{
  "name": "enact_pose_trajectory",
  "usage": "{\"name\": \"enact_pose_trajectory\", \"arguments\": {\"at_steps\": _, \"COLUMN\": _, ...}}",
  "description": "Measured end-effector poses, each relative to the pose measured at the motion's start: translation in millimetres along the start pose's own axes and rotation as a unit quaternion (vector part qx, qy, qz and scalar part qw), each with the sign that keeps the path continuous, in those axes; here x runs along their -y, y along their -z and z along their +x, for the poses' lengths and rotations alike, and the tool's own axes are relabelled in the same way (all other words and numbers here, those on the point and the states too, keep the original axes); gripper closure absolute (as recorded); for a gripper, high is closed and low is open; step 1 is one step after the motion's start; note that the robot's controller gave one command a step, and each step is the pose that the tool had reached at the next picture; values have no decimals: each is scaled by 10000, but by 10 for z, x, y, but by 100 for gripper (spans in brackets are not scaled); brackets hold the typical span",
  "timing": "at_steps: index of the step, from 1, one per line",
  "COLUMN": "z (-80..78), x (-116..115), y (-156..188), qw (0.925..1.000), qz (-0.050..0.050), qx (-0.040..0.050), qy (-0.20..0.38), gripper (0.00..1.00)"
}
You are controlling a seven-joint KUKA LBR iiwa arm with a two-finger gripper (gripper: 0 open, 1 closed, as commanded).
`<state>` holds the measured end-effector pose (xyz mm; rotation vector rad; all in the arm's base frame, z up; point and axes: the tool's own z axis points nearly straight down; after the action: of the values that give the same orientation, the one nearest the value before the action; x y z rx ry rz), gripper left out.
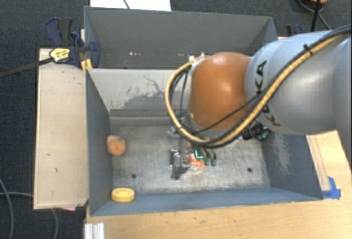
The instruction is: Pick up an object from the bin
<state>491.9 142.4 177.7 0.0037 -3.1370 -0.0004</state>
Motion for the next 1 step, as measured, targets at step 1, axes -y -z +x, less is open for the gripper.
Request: {"name": "enact_pose_trajectory", "arguments": {"at_steps": 1, "z": -19, "x": 6, "y": 30, "qw": 10000, "qz": -5, "qx": 34, "qy": -23, "gripper": 0}}
